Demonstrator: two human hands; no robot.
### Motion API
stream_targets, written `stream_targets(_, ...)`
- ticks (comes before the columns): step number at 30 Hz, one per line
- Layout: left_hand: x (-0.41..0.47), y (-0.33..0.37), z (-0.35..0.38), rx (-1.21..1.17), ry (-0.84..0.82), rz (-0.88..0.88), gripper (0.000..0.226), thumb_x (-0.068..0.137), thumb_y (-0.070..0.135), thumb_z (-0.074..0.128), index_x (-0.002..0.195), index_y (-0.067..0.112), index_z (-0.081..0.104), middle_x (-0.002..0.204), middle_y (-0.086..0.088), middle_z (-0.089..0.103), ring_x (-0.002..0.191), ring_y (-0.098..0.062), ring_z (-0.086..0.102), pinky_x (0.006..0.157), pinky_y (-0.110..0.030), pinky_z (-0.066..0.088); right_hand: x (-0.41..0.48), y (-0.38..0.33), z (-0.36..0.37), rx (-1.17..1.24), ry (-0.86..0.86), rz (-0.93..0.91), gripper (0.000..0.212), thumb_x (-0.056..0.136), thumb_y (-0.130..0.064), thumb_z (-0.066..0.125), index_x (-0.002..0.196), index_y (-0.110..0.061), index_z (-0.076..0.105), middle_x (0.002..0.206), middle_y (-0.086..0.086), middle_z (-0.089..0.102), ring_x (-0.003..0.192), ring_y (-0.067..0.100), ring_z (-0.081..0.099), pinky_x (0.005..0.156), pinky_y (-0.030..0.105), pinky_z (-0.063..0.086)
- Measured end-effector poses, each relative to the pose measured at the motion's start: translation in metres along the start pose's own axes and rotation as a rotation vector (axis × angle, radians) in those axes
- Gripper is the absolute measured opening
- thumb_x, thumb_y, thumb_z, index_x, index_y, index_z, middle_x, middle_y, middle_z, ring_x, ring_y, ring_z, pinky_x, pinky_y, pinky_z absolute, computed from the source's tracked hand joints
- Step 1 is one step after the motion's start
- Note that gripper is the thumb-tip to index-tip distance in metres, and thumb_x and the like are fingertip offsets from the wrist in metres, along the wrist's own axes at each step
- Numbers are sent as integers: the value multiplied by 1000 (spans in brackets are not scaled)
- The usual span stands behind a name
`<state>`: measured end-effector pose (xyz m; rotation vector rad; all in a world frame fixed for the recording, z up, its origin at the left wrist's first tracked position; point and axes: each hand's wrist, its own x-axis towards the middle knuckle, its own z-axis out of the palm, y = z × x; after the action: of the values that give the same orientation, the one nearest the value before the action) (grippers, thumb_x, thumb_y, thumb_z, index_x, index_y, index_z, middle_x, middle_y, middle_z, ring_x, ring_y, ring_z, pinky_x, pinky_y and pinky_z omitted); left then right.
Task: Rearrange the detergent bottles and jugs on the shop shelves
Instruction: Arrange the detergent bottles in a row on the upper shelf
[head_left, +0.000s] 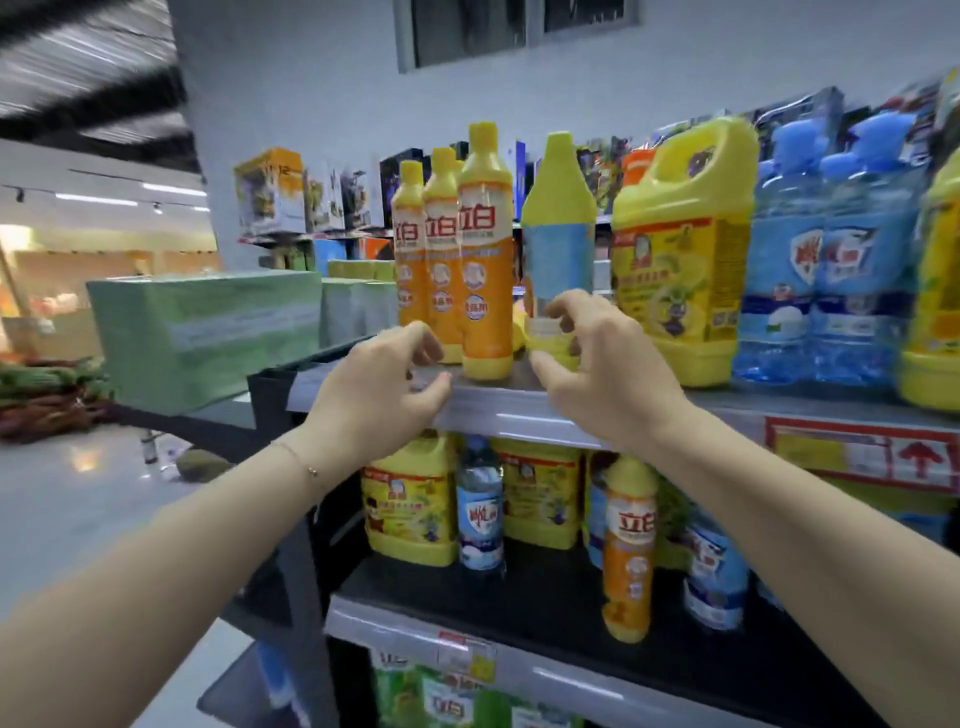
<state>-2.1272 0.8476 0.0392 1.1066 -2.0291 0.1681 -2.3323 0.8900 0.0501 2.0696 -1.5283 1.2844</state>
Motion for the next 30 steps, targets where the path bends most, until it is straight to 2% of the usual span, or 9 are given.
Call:
stream_targets(3, 25, -13, 1, -98, -35, -97, 32, 85, 36, 67, 106, 18, 50, 101, 4, 55, 90, -15, 54, 74, -27, 42, 20, -2, 17, -11, 49, 131, 27, 86, -28, 62, 107, -14, 51, 97, 3, 55, 82, 20, 55, 70, 34, 48)
stream_targets(7, 55, -13, 15, -258, -87, -142, 55, 76, 47, 75, 112, 18, 47, 110, 1, 57, 100, -18, 57, 84, -36, 53, 34, -15, 33, 59, 31, 159, 20, 87, -22, 63, 101, -16, 50, 82, -4, 56, 77, 17, 56, 62, 24, 43)
stream_targets(11, 72, -7, 34, -372, -98, -152, 55, 74, 44, 75, 115, 21, 47, 111, 2, 61, 102, -19, 61, 86, -36, 54, 44, -30, 49, 135, -8, 225, 34, 89, -15, 55, 123, -15, 50, 98, 0, 64, 86, 19, 61, 75, 29, 52)
stream_targets(14, 79, -12, 42, -399, -110, -156, 49, 78, 38, 74, 117, 19, 53, 115, -1, 65, 100, -20, 62, 82, -32, 52, 49, -36, 58, 159, -26, 280, 42, 90, -16, 53, 131, -19, 44, 113, 4, 63, 96, 22, 62, 84, 36, 56)
stream_targets(19, 79, -37, 34, -417, -67, -161, 47, 72, 44, 77, 106, 24, 53, 105, 3, 65, 95, -17, 63, 84, -36, 55, 55, -49, 67, 269, -94, 286, 44, 92, -10, 52, 134, -19, 43, 105, -5, 57, 89, 10, 57, 65, 11, 44)
stream_targets(21, 78, -52, 28, -418, -67, -192, 49, 70, 43, 79, 106, 24, 52, 106, 3, 66, 96, -17, 64, 83, -36, 56, 56, -53, 73, 259, -162, 288, 33, 92, -11, 51, 124, -20, 49, 101, -4, 60, 82, 5, 57, 57, 8, 41)
stream_targets(25, 78, -75, 20, -379, -54, -236, 59, 69, 43, 81, 116, 20, 54, 112, 2, 67, 99, -19, 64, 84, -34, 54, 46, -49, 75, 61, -148, 301, 9, 92, -15, 50, 99, -17, 56, 87, -1, 60, 76, 12, 56, 57, 19, 41)
stream_targets(27, 80, -82, 20, -383, -55, -255, 57, 73, 40, 80, 118, 18, 53, 115, 0, 65, 103, -20, 63, 83, -32, 51, 39, -47, 73, -19, -133, 295, 7, 91, -14, 50, 95, -16, 56, 85, 1, 60, 77, 16, 56, 60, 23, 45)
stream_targets(30, 83, -89, 23, -367, -48, -267, 60, 75, 40, 78, 122, 16, 50, 121, -4, 63, 109, -24, 61, 88, -38, 52, 35, -46, 70, -66, -124, 317, 12, 90, -12, 50, 96, -10, 61, 92, 8, 63, 82, 21, 59, 69, 32, 50)
